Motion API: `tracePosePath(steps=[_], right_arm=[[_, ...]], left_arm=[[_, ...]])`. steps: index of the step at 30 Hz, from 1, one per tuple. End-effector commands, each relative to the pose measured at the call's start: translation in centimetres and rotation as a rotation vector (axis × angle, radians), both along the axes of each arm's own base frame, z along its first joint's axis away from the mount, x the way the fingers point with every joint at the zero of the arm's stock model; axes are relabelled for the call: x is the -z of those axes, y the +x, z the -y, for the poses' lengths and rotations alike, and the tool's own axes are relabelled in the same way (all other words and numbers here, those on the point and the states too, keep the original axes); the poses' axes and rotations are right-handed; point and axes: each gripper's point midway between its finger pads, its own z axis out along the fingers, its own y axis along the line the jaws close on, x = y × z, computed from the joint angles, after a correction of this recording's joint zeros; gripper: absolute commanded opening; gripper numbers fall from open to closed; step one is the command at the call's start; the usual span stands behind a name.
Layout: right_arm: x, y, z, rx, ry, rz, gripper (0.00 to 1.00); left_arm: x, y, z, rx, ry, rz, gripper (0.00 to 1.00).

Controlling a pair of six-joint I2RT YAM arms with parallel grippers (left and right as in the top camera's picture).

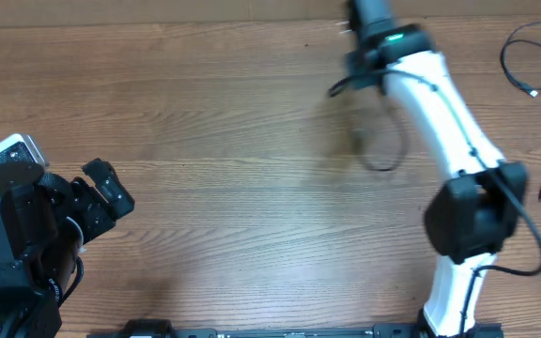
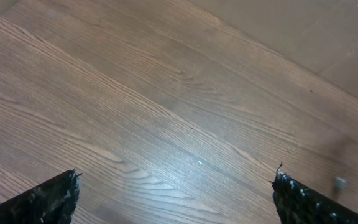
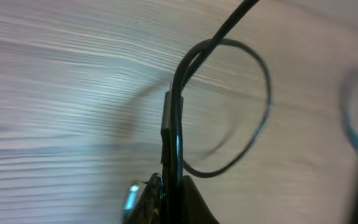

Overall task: Untangle cables
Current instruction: 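Carry the grasped cable up and right to the far right side, then open the right gripper to release the cable at the far right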

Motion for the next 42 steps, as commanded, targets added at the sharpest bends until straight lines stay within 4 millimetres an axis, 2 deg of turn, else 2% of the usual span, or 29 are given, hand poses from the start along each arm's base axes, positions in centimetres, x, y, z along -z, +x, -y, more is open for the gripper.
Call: tracePosePath(steps=[1, 5, 8, 13, 17, 20, 23, 25, 26, 27, 29, 32, 34, 38, 39, 41, 42], right_arm=[[-0.7, -0.3, 6.2, 0.120, 0.022, -0.007, 0.04], [-0.3, -0.8, 12.3, 0.233, 0.109, -0.018, 0.04], [0.0, -1.5, 15.5, 0.291, 0.173, -0.021, 0.04], [0.6, -2.5, 17.7, 0.327, 0.322, -0.032, 0.04], [2.7, -3.3, 19.3, 0.365, 0.336, -0.056, 0.06], [3.8, -3.5, 19.4, 0.370, 0.337, -0.065, 0.15], [4.3, -3.6, 19.3, 0.371, 0.338, -0.070, 0.17], [4.3, -3.5, 19.4, 0.371, 0.337, -0.068, 0.34], [4.3, -3.6, 19.4, 0.371, 0.338, -0.069, 0.73], [4.3, -3.6, 19.3, 0.376, 0.340, -0.069, 1.00], [4.3, -3.9, 19.1, 0.399, 0.360, -0.080, 1.00], [2.9, -4.1, 19.0, 0.394, 0.358, -0.061, 1.00], [1.1, -4.1, 18.8, 0.385, 0.355, -0.026, 1.00], [-5.3, -4.8, 16.8, 0.314, 0.419, 0.100, 1.00], [-6.2, -4.9, 16.5, 0.300, 0.431, 0.118, 1.00], [-10.4, -6.1, 14.9, 0.244, 0.472, 0.203, 1.00], [-11.9, -6.7, 14.5, 0.227, 0.480, 0.233, 1.00]], left_arm=[[-0.2, 0.1, -0.2, -0.019, 0.004, 0.007, 1.00], [-0.2, 0.1, -0.2, -0.019, 0.004, 0.007, 1.00], [-0.2, 0.1, -0.2, -0.019, 0.004, 0.007, 1.00], [-0.2, 0.1, -0.2, -0.019, 0.004, 0.007, 1.00], [-0.2, 0.1, -0.2, -0.019, 0.004, 0.007, 1.00], [-0.2, 0.1, -0.2, -0.019, 0.004, 0.007, 1.00], [-0.2, 0.1, -0.2, -0.019, 0.004, 0.007, 0.99], [-0.2, 0.1, -0.2, -0.019, 0.004, 0.007, 1.00], [-0.2, 0.1, -0.2, -0.019, 0.004, 0.007, 1.00], [-0.2, 0.1, -0.2, -0.019, 0.004, 0.007, 1.00], [-0.2, 0.1, -0.2, -0.018, 0.004, 0.007, 1.00], [-0.2, 0.1, -0.2, -0.019, 0.004, 0.007, 1.00], [-0.2, 0.1, -0.2, -0.019, 0.004, 0.007, 0.99], [-0.2, 0.1, -0.2, -0.019, 0.004, 0.007, 1.00], [-0.2, 0.1, -0.2, -0.019, 0.004, 0.007, 1.00], [-0.2, 0.1, -0.2, -0.019, 0.004, 0.007, 1.00], [-0.2, 0.1, -0.2, -0.019, 0.004, 0.007, 1.00]])
